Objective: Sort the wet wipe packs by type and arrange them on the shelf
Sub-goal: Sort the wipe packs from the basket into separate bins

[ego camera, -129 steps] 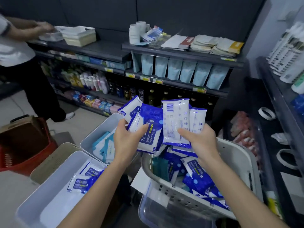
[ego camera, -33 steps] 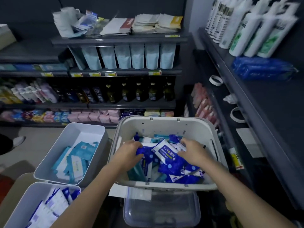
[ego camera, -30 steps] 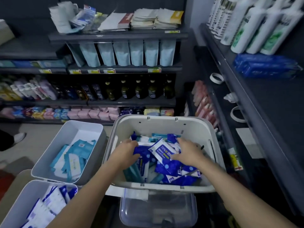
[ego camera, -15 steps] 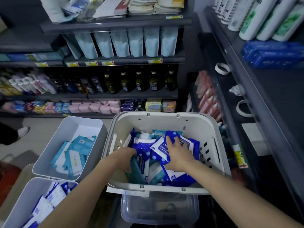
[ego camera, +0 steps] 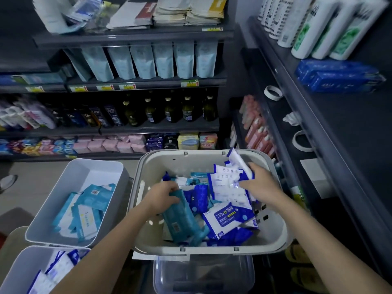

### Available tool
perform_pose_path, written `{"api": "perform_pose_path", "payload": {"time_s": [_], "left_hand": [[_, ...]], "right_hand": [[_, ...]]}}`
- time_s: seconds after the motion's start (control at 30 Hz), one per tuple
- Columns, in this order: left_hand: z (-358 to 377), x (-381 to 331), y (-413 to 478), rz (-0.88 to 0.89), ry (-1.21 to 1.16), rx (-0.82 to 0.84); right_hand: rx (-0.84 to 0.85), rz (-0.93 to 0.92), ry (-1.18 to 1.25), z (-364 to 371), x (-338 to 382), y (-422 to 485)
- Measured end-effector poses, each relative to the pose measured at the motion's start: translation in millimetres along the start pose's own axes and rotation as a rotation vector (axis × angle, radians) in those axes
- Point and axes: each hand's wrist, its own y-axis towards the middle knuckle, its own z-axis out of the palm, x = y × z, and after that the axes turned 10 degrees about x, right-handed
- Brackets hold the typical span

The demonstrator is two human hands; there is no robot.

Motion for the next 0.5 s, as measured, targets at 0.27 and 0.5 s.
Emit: {"api": "perform_pose_path", "payload": {"time_s": [0.27, 0.5], "left_hand": [[7.3, -0.9, -2.5, -0.054, 0.13, 0.251], [5.7, -1.0, -8.1, -0.019, 0.186, 0.26]], "right_hand": [[0.125, 0.135, 0.158, 19.0, -12.5, -3.6], [0.189, 0.12, -0.013, 30.4, -2.2, 0.9]]}}
